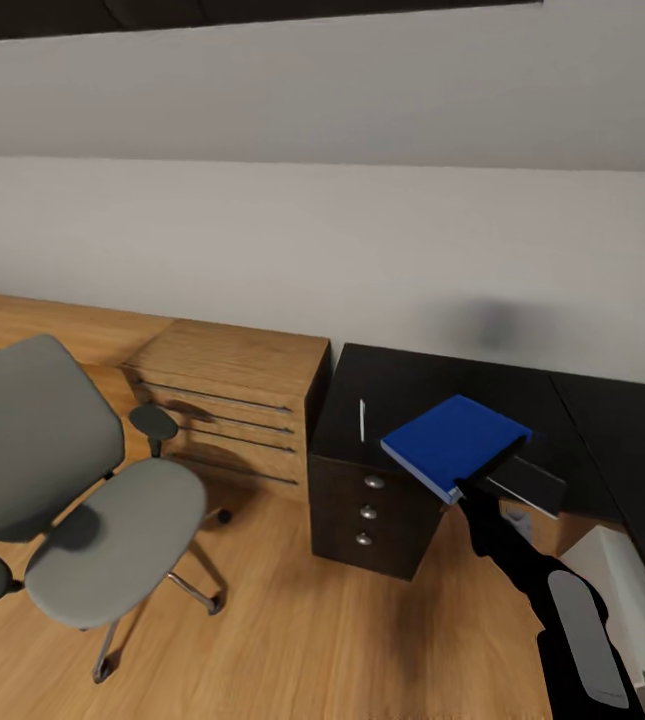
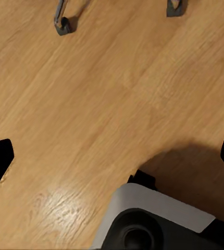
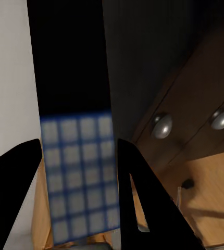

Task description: In the bedroom, organize the workspace by keeping the computer under the desk, ensuring the monitor is on the desk, placing the keyboard on the desk next to the monitor, placing the mouse on the desk next to the keyboard, moving the folder from the swivel chair onto the desk next to the mouse, stacking the notebook on top of the folder with the pen on top of the notebook, and positioning the swivel chair next to the desk.

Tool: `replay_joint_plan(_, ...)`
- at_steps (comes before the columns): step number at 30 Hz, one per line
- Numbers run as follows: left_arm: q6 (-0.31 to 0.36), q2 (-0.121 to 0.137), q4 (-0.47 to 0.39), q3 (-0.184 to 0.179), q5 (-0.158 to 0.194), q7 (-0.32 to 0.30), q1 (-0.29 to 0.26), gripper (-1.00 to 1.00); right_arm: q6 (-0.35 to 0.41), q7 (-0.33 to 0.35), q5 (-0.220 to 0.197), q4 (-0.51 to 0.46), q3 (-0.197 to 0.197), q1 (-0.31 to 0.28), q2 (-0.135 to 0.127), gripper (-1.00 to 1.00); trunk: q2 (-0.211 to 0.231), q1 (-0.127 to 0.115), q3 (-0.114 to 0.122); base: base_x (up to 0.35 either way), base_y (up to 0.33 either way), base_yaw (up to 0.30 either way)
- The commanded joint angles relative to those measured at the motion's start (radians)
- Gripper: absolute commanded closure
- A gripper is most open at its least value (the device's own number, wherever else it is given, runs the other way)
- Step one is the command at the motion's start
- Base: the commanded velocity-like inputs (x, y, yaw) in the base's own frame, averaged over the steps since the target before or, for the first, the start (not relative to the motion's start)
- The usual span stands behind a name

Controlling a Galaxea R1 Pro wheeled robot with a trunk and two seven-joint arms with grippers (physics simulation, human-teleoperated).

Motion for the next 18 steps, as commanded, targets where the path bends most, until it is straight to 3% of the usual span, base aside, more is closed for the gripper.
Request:
replay_joint_plan(1, -0.031, 0.001, 0.021, -0.009, -0.017, 0.007, 0.0, -1.0, -0.001, -0.009, -0.011, -0.001, -0.002, -0.001, 0.001, 1.0, -0.001, 0.0, -0.002, 0.0, 0.0, -0.205)
replay_joint_plan(4, -0.081, 0.0, 0.069, -0.01, -0.09, 0.007, 0.0, -1.0, -0.018, -0.009, -0.009, 0.0, -0.002, -0.002, 0.0, 1.0, -0.001, 0.0, -0.006, 0.0, 0.0, -0.205)
replay_joint_plan(5, -0.096, -0.002, 0.083, -0.01, -0.134, 0.008, 0.0, -1.0, -0.042, -0.009, -0.009, 0.001, -0.003, -0.002, -0.001, 1.0, -0.001, 0.0, -0.007, 0.0, -0.026, -0.205)
replay_joint_plan(7, -0.106, -0.004, 0.092, -0.009, -0.168, 0.009, 0.0, -1.0, -0.074, -0.009, -0.008, 0.001, -0.006, -0.002, -0.007, 1.0, -0.001, 0.0, -0.01, 0.018, -0.132, -0.205)
replay_joint_plan(11, -0.111, -0.005, 0.097, -0.009, -0.187, 0.007, 0.0, -1.0, -0.122, -0.009, -0.009, 0.002, -0.009, -0.003, -0.043, 1.0, -0.001, 0.0, -0.014, 0.068, -0.244, -0.205)
replay_joint_plan(14, -0.112, -0.008, 0.099, -0.01, -0.191, 0.006, 0.0, -1.0, -0.204, -0.009, -0.012, 0.009, -0.011, -0.004, -0.086, 1.0, -0.001, 0.0, -0.018, 0.035, -0.144, -0.197)
replay_joint_plan(17, -0.112, -0.007, 0.1, -0.01, -0.192, 0.007, 0.0, -1.0, -0.269, -0.009, -0.015, 0.051, -0.013, -0.006, -0.109, 1.0, -0.001, 0.0, -0.022, 0.009, -0.036, -0.176)
replay_joint_plan(18, -0.112, -0.007, 0.1, -0.01, -0.192, 0.007, 0.0, -1.0, -0.311, -0.009, -0.017, 0.101, -0.018, -0.015, -0.131, 1.0, -0.001, 0.0, -0.023, 0.002, -0.01, -0.169)
